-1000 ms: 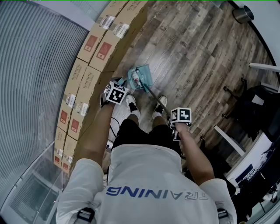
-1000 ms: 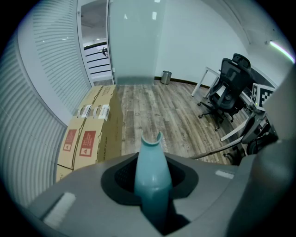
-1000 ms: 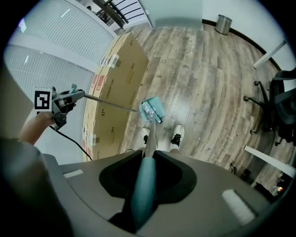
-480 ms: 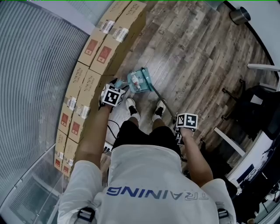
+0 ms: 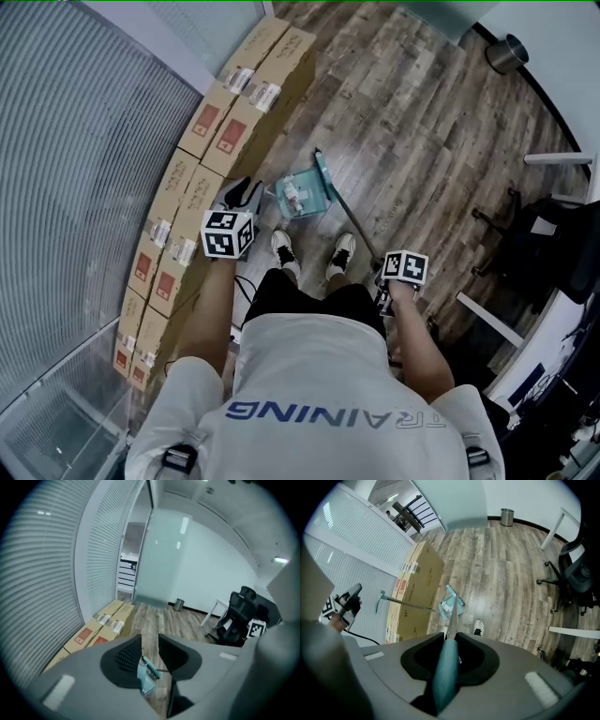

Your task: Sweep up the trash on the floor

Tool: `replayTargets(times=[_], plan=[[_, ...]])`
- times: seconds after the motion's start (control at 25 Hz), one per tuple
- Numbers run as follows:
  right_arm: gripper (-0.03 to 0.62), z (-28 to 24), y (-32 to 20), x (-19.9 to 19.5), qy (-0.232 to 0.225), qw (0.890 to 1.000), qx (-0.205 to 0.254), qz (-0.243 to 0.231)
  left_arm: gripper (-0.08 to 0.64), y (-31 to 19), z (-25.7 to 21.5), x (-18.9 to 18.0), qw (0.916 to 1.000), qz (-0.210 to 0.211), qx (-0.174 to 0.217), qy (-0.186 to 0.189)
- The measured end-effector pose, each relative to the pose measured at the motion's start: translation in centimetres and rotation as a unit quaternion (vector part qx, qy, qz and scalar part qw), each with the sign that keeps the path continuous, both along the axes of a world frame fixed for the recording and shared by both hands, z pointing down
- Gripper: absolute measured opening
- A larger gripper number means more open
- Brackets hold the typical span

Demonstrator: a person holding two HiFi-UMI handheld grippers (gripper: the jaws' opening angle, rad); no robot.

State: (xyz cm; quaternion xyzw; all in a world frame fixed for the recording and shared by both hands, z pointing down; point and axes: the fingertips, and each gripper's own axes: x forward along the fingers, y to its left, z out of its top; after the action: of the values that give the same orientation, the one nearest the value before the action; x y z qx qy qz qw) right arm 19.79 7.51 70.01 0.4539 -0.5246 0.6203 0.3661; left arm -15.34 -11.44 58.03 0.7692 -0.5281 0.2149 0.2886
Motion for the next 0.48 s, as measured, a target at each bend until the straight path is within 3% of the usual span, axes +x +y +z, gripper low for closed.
replayTargets(times=[0.16, 0.32, 0.48], plan=[[0.109, -1.5, -1.9, -0.2, 0.008, 0.999, 0.039, 0.002, 0.047, -0.1, -4.7, 1.2, 0.9977, -0.022, 0.052, 0.037], [0.107, -3.6, -4.6, -0.3, 0.019, 0.996, 0.086, 0.021, 0.001, -0.5, -9.5, 2.7, 0.9926, -0.016, 0.11, 0.049], [0.107, -6.3, -7.6, -0.5, 0.018, 0.99, 0.129, 0.048, 0.0, -0.7, -14.1, 3.3, 0.9846, -0.029, 0.164, 0.054]])
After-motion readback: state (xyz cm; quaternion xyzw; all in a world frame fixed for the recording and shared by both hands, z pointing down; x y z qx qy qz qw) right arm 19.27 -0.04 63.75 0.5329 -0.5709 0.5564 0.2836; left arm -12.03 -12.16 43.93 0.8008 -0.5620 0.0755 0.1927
